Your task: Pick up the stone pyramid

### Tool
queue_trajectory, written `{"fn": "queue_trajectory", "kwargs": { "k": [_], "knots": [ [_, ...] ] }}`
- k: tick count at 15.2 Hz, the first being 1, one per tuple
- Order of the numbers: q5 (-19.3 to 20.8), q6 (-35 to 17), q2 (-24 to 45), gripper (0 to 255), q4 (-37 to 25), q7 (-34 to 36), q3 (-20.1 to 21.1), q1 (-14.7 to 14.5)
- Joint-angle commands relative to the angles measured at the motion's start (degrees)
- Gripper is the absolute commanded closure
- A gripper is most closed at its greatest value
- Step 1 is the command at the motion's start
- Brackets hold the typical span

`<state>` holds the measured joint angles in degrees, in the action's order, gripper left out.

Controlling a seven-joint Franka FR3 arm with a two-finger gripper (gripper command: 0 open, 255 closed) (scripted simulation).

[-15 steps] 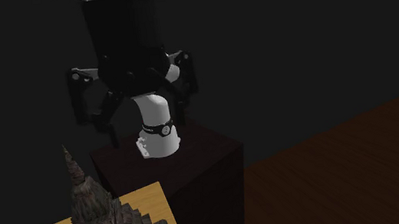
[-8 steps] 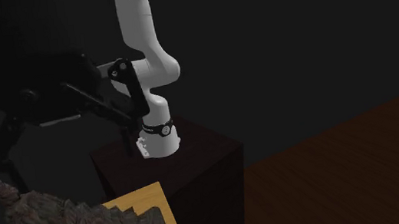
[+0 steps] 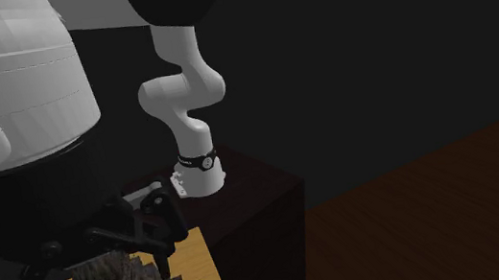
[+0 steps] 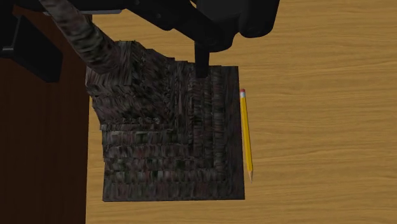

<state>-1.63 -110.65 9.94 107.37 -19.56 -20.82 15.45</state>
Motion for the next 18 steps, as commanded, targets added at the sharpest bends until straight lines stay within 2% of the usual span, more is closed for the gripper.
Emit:
{"fn": "queue_trajectory", "kwargs": {
  "k": [1,2,3,7,12,18],
  "knots": [
    [-0.17,-0.98,0.56,0,1.29,0.10,0.13,-0.09],
    [-0.17,-0.98,0.56,0,1.29,0.10,0.13,-0.09],
    [-0.07,-1.21,0.24,255,1.83,0.07,0.08,-0.08],
    [0.12,-1.85,-0.35,255,3.05,-0.34,-0.14,0.13],
    [-0.18,-0.98,0.56,255,1.29,0.10,0.11,-0.11],
    [0.39,3.29,-0.91,255,-1.61,0.39,-0.01,-0.25]
  ]
}}
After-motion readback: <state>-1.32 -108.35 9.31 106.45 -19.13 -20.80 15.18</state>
